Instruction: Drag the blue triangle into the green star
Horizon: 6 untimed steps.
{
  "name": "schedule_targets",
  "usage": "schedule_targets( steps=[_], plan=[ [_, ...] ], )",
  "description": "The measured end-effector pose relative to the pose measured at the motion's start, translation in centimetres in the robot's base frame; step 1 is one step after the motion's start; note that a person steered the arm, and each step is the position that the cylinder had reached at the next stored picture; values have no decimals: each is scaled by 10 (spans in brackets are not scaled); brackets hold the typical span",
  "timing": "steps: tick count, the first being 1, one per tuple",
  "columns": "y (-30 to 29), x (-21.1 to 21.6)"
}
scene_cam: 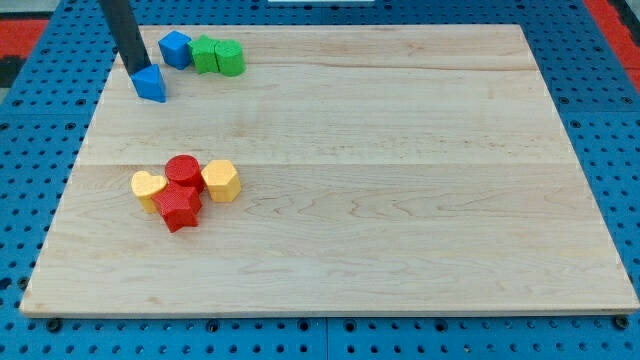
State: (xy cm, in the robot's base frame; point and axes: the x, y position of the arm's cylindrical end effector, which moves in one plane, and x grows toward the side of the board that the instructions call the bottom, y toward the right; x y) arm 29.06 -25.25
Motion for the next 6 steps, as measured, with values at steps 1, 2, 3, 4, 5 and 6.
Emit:
schedule_targets(
  steps=[1,2,3,4,5,6],
  plan=[
    [-50,14],
    [5,43],
    [54,25],
    [60,6],
    [-13,12],
    [-52,13]
  ],
)
